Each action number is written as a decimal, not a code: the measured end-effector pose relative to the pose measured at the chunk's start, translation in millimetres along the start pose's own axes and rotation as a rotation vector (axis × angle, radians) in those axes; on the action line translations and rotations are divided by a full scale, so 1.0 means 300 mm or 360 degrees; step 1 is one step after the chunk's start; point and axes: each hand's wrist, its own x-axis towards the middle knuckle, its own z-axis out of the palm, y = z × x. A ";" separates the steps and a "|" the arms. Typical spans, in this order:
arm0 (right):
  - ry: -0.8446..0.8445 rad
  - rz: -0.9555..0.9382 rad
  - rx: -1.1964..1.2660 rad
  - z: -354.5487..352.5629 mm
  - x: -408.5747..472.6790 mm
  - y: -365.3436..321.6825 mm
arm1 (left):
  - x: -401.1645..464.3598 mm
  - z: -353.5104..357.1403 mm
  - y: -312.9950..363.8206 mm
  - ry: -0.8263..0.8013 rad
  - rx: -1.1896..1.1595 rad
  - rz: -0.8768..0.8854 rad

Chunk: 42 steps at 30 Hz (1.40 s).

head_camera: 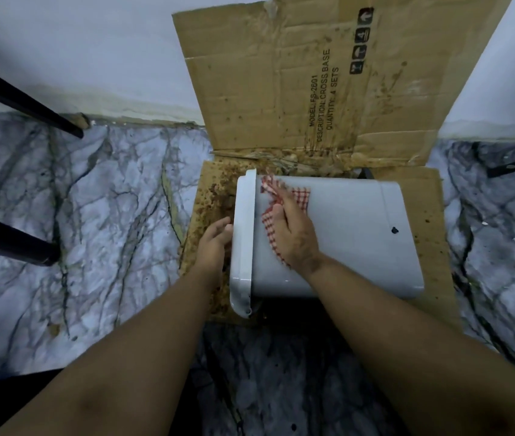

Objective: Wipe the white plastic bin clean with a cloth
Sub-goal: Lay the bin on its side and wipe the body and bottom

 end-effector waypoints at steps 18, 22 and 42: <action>-0.0674 0.0198 -0.1024 0.157 0.389 0.047 | -0.015 -0.053 -0.077 -0.0253 -0.0080 0.0105; -0.0659 0.0002 -0.1095 0.148 0.321 0.039 | -0.010 -0.052 -0.065 -0.0299 -0.0052 0.0096; -0.0908 -0.0303 -0.1515 0.189 -0.335 -0.025 | -0.014 -0.058 0.019 -0.0253 -0.0241 -0.0258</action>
